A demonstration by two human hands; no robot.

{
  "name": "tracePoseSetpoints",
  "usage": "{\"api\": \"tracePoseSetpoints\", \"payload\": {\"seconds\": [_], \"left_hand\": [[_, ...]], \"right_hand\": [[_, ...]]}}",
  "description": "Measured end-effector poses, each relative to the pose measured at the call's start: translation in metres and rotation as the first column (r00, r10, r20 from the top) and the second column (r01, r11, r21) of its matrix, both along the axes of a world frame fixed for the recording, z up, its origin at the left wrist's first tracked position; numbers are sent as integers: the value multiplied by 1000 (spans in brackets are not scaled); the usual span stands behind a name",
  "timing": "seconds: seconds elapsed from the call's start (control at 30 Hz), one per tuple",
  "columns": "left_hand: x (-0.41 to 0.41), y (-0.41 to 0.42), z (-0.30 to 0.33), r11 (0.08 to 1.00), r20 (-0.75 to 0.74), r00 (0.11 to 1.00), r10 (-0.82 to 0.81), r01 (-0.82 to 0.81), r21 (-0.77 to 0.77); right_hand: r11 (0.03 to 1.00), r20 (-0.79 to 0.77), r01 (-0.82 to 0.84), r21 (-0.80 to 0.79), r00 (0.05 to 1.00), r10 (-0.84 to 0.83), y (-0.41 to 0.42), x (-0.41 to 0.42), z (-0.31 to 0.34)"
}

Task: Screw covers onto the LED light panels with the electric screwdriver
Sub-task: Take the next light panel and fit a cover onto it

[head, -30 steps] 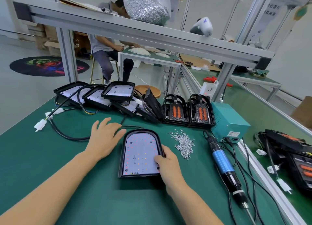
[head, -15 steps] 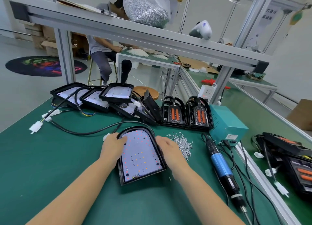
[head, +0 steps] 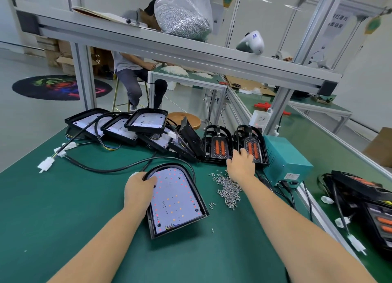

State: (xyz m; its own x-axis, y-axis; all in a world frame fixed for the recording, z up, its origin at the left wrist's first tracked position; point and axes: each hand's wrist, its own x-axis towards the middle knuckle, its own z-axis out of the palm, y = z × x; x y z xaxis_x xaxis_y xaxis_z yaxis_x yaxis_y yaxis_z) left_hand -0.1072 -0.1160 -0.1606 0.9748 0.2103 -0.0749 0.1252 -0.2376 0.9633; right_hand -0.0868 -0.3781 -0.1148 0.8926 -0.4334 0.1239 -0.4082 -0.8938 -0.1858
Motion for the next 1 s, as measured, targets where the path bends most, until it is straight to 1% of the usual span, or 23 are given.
{"api": "tracePoseSetpoints", "payload": {"seconds": [0.17,0.27,0.33,0.4,0.47,0.57,0.63,0.73,0.8,0.9,1.0], "left_hand": [[-1,-1,0,1000,16,1000,10,-10,14],[-1,-1,0,1000,11,1000,9,-10,15],[0,-1,0,1000,11,1000,14,-15,18],[0,-1,0,1000,12,1000,13,-13,13],[0,-1,1,1000,10,1000,13,-14,28],[-1,-1,2,1000,7,1000,19,-19,20],[-1,-2,2,1000,3,1000,21,-21,-11],[-1,-1,1,997,10,1000,24,-23,-77],[0,-2,5,991,-15,999,46,-48,-122],[4,-2,11,972,-125,988,95,-119,-202],[5,1,9,933,-192,980,43,-108,-343]], "right_hand": [[1000,-94,1,-15,996,-2,-9,12,-1],[999,-99,16,-34,995,-20,-11,16,-2],[998,-72,40,-38,996,-43,-10,17,-3],[997,5,71,-32,997,-71,-9,18,-4],[995,128,88,-45,988,-82,-10,16,-6],[994,330,98,-49,941,-77,-15,10,-2],[997,437,75,-5,897,-65,-18,6,5],[996,571,-10,85,820,-41,-14,-8,16],[986,654,-122,111,756,19,-1,-27,21],[949,727,-310,54,664,175,31,-68,22],[893,726,-447,-46,599,337,68,-110,14]]}}
